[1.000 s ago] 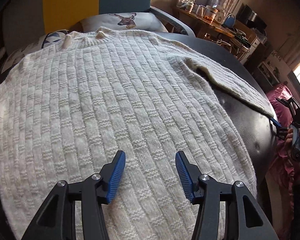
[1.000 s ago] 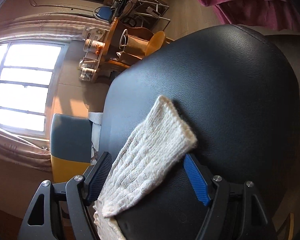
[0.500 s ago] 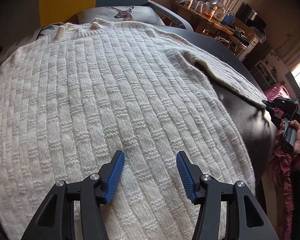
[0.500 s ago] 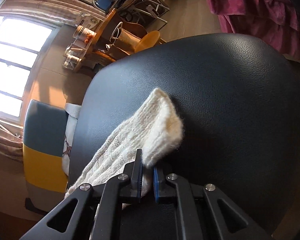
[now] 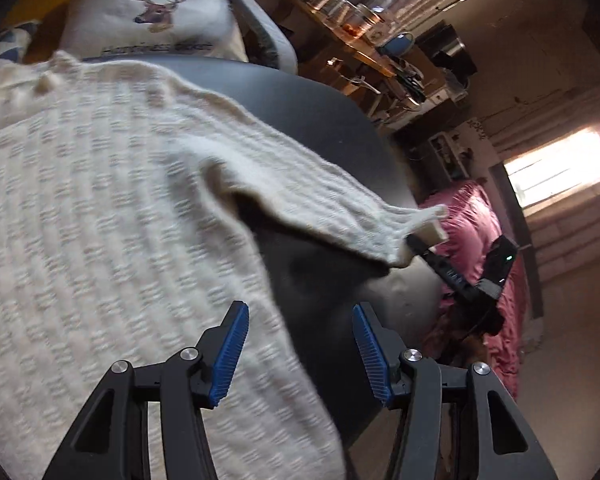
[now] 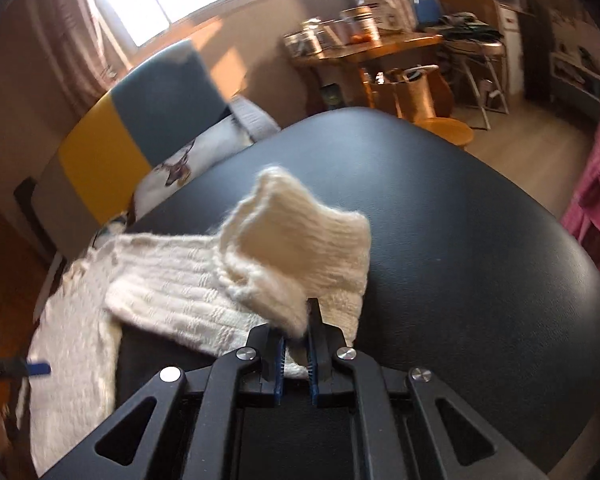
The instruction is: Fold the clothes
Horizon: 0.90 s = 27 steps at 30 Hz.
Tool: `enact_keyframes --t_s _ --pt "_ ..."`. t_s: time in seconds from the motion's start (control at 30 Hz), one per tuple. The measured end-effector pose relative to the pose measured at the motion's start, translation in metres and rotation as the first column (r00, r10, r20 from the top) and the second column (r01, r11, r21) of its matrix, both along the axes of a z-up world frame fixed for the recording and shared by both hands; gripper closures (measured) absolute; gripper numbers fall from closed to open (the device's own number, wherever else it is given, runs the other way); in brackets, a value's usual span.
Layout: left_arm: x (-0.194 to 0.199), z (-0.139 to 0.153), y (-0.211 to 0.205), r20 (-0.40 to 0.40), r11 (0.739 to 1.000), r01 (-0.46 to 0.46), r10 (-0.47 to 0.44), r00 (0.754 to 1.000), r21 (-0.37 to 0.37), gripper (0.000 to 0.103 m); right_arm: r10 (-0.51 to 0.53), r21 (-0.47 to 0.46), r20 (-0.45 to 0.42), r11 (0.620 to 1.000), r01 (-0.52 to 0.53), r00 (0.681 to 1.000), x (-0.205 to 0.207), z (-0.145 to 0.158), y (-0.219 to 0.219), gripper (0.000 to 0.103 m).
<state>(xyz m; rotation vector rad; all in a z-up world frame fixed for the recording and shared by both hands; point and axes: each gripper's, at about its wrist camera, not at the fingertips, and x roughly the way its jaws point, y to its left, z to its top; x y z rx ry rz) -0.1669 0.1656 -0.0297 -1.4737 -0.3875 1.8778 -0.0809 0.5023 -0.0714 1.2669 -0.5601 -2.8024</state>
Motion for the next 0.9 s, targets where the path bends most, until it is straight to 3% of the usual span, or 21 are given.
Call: enact_keyframes --t_s 0.1,0.2,0.43,0.53,0.57,0.63,0.7,0.83,0.9 --pt "-0.02 0.003 0.058 0.034 0.996 0.081 -0.083 0.996 0.042 0.045 0.055 0.056 0.061 0.997 -0.059 0.997 -0.009 -0.01 -0.009 0.095" --pt "-0.034 -0.012 0.111 0.128 0.988 0.126 -0.136 0.982 0.085 0.044 0.077 0.081 0.07 0.993 -0.083 0.995 -0.011 -0.012 -0.013 0.095" --pt "-0.047 -0.045 0.19 0.263 0.984 0.137 -0.162 0.951 0.111 0.044 0.124 0.115 0.063 0.985 -0.131 0.99 -0.011 -0.008 -0.023 0.095" --pt "-0.05 -0.051 0.205 0.247 0.989 0.127 -0.142 0.959 0.076 0.047 0.134 0.124 0.058 0.982 -0.14 0.989 -0.012 -0.007 -0.026 0.093" --pt "-0.05 -0.052 0.209 0.237 0.99 0.127 -0.139 0.961 0.065 0.068 0.136 0.127 0.057 0.982 -0.142 0.989 -0.012 -0.006 -0.027 0.093" --pt "-0.052 -0.05 0.212 0.215 0.991 0.127 -0.135 0.967 0.048 0.095 0.126 0.124 0.056 0.983 -0.132 0.991 -0.013 -0.006 -0.025 0.092" --pt "-0.061 -0.035 0.202 0.177 0.993 0.106 -0.113 0.978 0.051 0.095 0.099 0.092 0.052 0.99 -0.104 0.994 -0.013 -0.007 -0.02 0.08" --pt "-0.079 -0.005 0.181 0.099 0.996 0.064 -0.07 0.993 0.058 0.096 0.016 -0.019 -0.009 1.0 -0.016 1.0 -0.002 0.001 -0.003 0.075" --pt "-0.087 0.01 0.17 0.06 0.997 0.043 -0.047 0.997 0.063 0.096 -0.029 -0.122 -0.049 0.992 0.023 0.998 0.008 0.007 0.007 0.066"
